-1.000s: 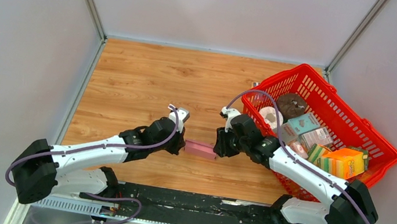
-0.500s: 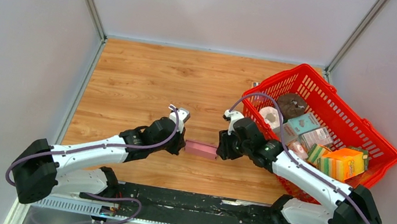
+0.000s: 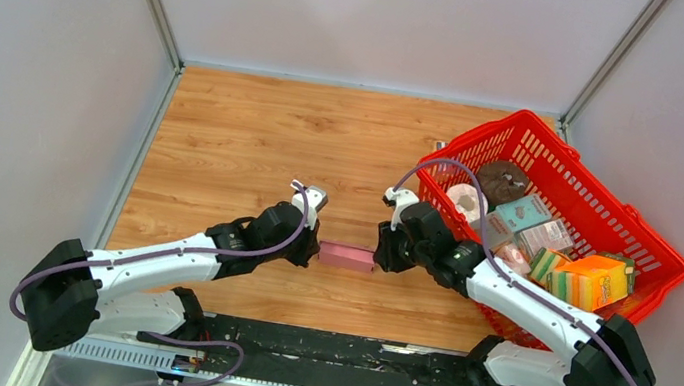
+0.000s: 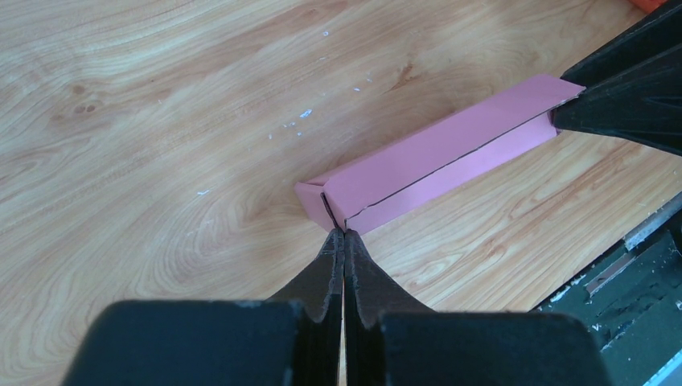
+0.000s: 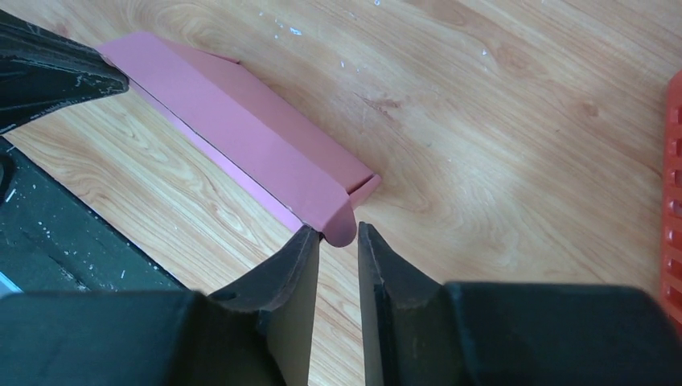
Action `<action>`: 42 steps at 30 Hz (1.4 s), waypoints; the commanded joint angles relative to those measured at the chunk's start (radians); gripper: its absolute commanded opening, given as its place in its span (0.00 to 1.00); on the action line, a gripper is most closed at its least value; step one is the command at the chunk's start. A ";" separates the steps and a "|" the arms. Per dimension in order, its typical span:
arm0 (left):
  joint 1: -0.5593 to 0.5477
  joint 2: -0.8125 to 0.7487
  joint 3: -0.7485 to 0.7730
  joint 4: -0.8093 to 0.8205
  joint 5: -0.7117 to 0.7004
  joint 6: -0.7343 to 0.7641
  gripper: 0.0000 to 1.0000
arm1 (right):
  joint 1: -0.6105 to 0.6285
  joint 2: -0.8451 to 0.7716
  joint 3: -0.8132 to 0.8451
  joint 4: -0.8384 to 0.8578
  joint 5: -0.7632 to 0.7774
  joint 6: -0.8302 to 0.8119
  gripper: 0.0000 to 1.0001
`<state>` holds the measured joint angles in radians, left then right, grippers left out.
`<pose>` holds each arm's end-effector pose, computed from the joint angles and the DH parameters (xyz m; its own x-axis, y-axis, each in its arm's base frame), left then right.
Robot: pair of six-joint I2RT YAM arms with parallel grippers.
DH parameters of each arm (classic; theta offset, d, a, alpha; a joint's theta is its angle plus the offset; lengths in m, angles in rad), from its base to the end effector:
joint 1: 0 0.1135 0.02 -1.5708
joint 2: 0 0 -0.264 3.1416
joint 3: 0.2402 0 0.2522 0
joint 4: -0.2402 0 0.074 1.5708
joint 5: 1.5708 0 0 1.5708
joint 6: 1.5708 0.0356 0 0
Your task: Fold the paper box
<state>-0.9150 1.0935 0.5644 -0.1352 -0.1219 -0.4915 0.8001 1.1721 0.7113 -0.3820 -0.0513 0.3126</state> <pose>0.1416 -0.1769 0.2087 -0.6752 0.1093 -0.7295 0.4647 0.8311 -0.3055 0.1634 0.1709 0.2198 -0.7225 -0.3032 -0.6214 -0.5444 0.8034 0.2411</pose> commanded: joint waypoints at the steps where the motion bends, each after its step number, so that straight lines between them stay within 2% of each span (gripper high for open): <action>1: -0.004 -0.003 0.028 -0.035 0.007 0.016 0.00 | 0.008 -0.003 0.001 0.084 -0.002 -0.015 0.25; 3: -0.004 0.002 0.028 -0.034 0.007 0.018 0.00 | 0.011 -0.011 -0.003 0.092 -0.001 -0.012 0.22; 7: -0.004 0.008 0.034 -0.032 0.007 0.019 0.00 | 0.021 -0.012 0.010 0.075 -0.001 0.000 0.10; 8: -0.004 0.009 0.034 -0.030 0.007 0.019 0.00 | 0.022 -0.012 0.020 0.068 0.001 0.006 0.04; 10: -0.004 0.011 0.032 -0.029 0.007 0.019 0.00 | 0.022 -0.012 0.030 0.048 0.004 0.028 0.00; 25: -0.004 0.035 0.032 -0.011 0.013 0.021 0.00 | 0.025 0.090 0.200 -0.141 -0.130 0.195 0.00; 42: -0.004 0.040 0.028 0.002 0.022 0.018 0.00 | 0.002 0.147 0.229 -0.158 -0.159 0.284 0.00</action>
<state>-0.9127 1.1099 0.5770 -0.1379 -0.1486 -0.4801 0.8028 1.3014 0.8978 -0.6102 -0.1322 0.5392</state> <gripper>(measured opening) 0.006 0.007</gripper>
